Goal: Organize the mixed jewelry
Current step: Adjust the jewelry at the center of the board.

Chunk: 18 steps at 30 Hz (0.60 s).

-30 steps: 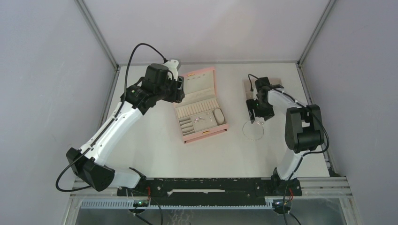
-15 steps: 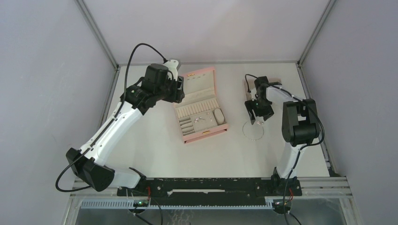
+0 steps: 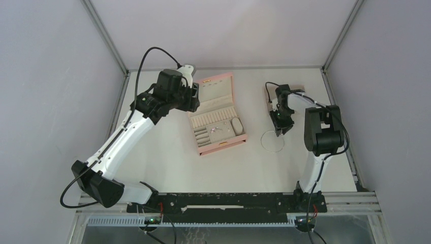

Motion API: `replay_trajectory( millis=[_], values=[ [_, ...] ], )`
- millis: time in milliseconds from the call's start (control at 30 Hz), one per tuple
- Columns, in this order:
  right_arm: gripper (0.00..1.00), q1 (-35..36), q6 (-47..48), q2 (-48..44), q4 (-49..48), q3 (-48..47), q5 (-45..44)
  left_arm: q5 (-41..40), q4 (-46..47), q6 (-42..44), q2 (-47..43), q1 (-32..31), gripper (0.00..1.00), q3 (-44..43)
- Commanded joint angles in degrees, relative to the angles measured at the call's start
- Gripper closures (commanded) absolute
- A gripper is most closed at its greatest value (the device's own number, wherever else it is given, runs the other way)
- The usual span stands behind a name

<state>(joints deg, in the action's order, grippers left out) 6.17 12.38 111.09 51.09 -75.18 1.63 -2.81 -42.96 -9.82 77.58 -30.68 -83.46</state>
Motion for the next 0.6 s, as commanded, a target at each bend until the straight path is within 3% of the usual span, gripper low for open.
replay_trajectory(
  millis=[0, 367, 433, 567],
  values=[
    [0.60, -0.32, -1.74, 0.85, 0.23, -0.21, -1.63, -0.49, 0.60, 1.72, -1.34, 0.19, 0.44, -1.70],
    [0.63, 0.02, -20.32, -5.90, -0.48, 8.35, 1.49, -0.28, 0.42, 2.44, -0.91, 0.18, 0.44, -2.05],
    [0.57, 0.51, -21.76, -7.40, -0.98, 9.94, 2.09, -0.31, 0.27, 2.51, -0.90, 0.18, 0.44, -2.29],
    [0.41, 2.68, -20.55, -10.35, 0.08, 10.38, -4.74, -1.03, -0.17, 2.91, -1.31, 0.18, 0.44, -2.27]
  ],
)
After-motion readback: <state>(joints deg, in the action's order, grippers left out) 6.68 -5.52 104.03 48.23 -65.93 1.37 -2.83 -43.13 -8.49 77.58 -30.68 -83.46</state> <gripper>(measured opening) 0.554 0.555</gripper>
